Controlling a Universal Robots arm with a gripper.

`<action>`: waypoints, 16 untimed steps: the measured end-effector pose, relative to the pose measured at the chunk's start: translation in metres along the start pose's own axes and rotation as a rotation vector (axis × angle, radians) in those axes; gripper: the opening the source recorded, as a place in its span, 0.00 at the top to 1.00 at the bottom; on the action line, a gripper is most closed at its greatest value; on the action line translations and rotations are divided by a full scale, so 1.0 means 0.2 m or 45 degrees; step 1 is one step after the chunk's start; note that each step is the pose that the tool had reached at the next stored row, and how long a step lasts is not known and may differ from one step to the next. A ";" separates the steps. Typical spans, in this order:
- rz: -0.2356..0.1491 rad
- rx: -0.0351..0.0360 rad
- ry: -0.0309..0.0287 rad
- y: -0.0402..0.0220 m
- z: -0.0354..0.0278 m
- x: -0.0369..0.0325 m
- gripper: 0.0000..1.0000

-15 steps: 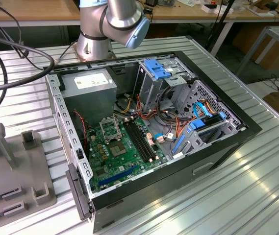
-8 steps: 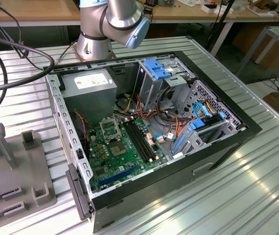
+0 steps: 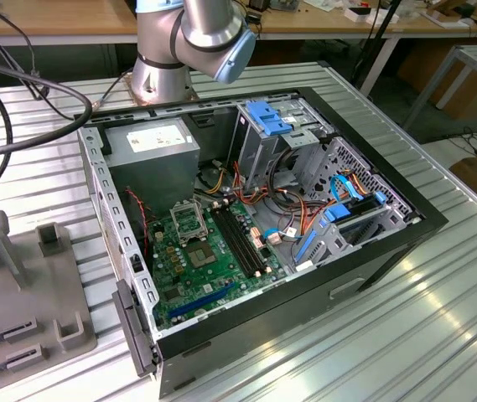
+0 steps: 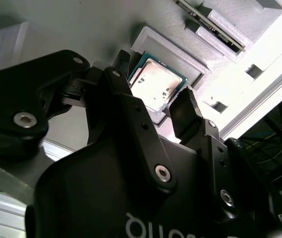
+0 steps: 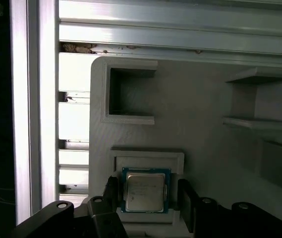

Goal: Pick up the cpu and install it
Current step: 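Pick up the cpu and move it towards the insertion slot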

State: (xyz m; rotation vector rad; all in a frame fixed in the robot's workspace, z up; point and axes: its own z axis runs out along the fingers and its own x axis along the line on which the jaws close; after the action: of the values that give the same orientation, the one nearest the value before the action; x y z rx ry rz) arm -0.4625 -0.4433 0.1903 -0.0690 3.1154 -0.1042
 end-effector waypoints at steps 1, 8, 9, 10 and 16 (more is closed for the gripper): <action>0.000 -0.0001 -0.0001 0.000 0.001 0.003 0.40; -0.010 -0.0004 -0.0008 0.001 0.005 0.002 0.40; -0.011 -0.0003 -0.0008 0.001 0.005 0.000 0.40; -0.012 -0.0004 -0.0009 0.001 0.005 -0.002 0.40; -0.013 -0.0003 -0.0008 0.001 0.005 -0.003 0.40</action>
State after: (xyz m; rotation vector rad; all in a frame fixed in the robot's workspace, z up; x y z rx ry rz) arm -0.4618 -0.4432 0.1894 -0.0843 3.1147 -0.1040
